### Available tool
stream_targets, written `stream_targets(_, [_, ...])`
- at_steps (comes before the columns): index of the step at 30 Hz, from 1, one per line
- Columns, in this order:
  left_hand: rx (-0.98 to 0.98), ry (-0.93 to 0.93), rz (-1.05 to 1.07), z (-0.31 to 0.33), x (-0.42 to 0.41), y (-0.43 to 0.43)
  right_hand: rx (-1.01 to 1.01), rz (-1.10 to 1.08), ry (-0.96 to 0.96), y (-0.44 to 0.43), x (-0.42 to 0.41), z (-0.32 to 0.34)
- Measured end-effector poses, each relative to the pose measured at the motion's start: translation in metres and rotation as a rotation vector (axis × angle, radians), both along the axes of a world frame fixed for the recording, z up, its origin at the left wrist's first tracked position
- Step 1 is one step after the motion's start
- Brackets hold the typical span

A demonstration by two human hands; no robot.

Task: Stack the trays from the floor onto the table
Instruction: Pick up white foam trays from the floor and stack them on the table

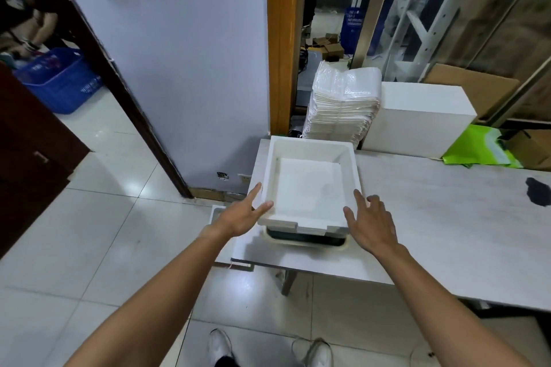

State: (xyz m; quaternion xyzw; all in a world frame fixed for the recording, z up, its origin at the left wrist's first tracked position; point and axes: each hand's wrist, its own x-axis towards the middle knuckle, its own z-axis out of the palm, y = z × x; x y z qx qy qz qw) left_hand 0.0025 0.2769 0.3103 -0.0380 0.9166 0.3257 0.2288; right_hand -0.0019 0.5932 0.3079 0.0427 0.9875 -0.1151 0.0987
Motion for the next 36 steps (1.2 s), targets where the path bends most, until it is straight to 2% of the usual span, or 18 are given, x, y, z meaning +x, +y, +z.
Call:
stream_targets(3, [0.058, 0.087, 0.108, 0.009, 0.0, -0.019, -0.019, 0.042, 0.106, -0.016, -0.012, 0.01])
stream_targets(6, [0.031, 0.138, 0.225, 0.011, 0.002, -0.043, -0.057, 0.116, 0.146, -0.043, -0.022, 0.021])
stream_targets(14, [0.046, 0.197, 0.427, 0.012, 0.026, -0.112, -0.057, 0.378, 0.181, -0.134, -0.039, 0.036])
stream_targets(19, [0.031, 0.165, 0.515, -0.002, 0.053, -0.15, -0.054, 0.5, 0.152, -0.193, -0.041, 0.028])
stream_targets(26, [0.02, 0.028, 0.563, -0.04, 0.075, -0.197, -0.075, 0.567, 0.015, -0.267, -0.03, -0.007])
stream_targets(36, [-0.039, -0.145, 0.57, -0.159, 0.058, -0.27, -0.06, 0.58, -0.355, -0.352, -0.031, -0.111])
